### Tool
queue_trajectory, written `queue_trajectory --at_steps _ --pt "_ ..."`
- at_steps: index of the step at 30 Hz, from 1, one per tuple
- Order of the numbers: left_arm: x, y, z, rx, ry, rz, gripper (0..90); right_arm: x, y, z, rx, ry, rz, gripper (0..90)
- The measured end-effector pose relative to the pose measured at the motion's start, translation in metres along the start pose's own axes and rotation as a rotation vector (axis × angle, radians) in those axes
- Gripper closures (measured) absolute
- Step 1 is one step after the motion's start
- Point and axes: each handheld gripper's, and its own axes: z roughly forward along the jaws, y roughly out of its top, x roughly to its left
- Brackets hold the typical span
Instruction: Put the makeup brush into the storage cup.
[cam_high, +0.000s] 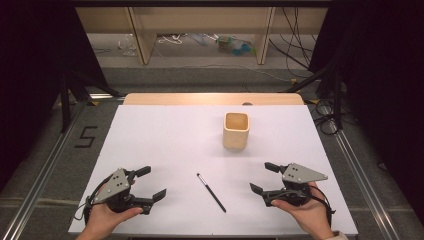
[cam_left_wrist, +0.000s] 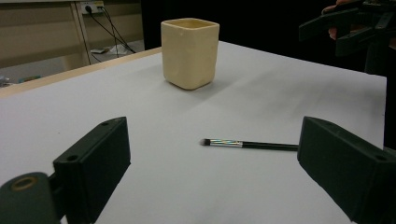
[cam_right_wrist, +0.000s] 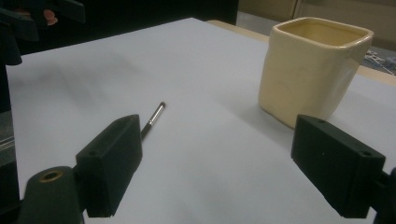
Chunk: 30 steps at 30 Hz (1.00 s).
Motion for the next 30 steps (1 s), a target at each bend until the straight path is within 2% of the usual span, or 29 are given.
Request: queue_trajectory --at_steps 5,6,8,9,10,12,26,30 --pt "-0.001 0.000 0.000 -0.001 0.004 -0.009 9.5 0.001 0.000 0.001 0.003 0.010 -0.001 18.5" --pt "-0.001 0.000 -0.001 0.000 0.007 -0.009 9.6 0.002 0.001 0.001 0.026 0.004 -0.007 19.4" --pt "-0.001 0.000 -0.001 -0.007 0.002 -0.010 9.6 0.003 0.001 0.002 0.016 0.012 -0.004 19.8" --pt "-0.001 0.001 -0.001 -0.002 0.006 -0.008 9.6 0.004 0.002 0.002 0.034 0.007 -0.012 20.3" --pt "-0.001 0.001 -0.001 -0.005 0.004 -0.008 9.6 0.004 0.002 0.004 0.020 0.012 -0.011 20.4" --pt "-0.001 0.001 -0.002 -0.005 0.003 -0.009 9.6 0.005 0.003 0.006 0.035 0.015 -0.014 20.9" --pt "-0.002 0.002 -0.003 0.002 0.005 -0.008 10.2 0.009 0.012 0.033 0.119 0.051 -0.019 21.5" --pt "-0.001 0.002 -0.002 0.003 -0.002 0.007 10.3 0.013 0.017 0.045 0.146 0.068 -0.014 22.3"
